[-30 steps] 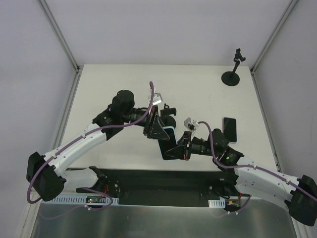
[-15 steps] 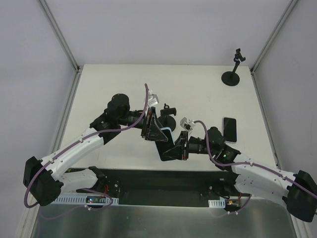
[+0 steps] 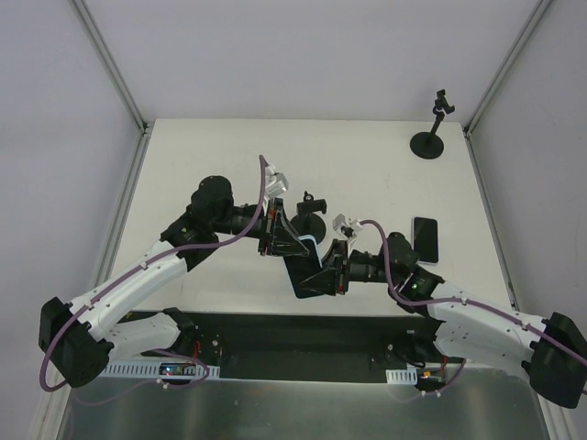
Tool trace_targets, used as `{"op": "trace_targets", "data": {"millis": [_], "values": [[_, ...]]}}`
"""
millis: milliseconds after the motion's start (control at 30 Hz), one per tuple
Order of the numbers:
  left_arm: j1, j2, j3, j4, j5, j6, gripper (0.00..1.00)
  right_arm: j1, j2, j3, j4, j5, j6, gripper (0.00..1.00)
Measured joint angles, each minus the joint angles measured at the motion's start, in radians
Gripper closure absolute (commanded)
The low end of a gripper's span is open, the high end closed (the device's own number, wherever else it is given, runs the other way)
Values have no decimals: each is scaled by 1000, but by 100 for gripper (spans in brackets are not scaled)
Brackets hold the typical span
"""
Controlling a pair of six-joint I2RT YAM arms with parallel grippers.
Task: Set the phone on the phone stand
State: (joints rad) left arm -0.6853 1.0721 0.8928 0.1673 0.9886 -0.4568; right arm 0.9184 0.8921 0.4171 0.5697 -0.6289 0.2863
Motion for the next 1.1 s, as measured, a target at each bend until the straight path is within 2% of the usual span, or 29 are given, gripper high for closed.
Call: {"op": "trace_targets", "data": {"millis": [100,200,300,467,633,867,1000,1100], "values": [[-3,-20,-24,5,-24,-6,100,-2,7,10,-16,45,12,17],[-10,-38,-41,-17,-65,-6,100,-6,-1,27,-75,105,2,2],[-10,-48,-38,-76,-130,9,100,-5,-52,44,-209,211,-24,4],[-10,-73,-10,-227,-319,92,100,-7,-149,105,-497,504,-48,4],[-9,-143,22,-344,-494,173,100,-32,-167,160,-682,732,-48,4],[-9,-127,188,-468,-674,198,100,-124,-84,202,-818,858,-48,2],[-9,-70,287,-490,-729,228,100,-135,-11,260,-867,910,-86,8],[-7,-50,303,-489,-737,253,100,-140,27,292,-844,923,-129,14]]}}
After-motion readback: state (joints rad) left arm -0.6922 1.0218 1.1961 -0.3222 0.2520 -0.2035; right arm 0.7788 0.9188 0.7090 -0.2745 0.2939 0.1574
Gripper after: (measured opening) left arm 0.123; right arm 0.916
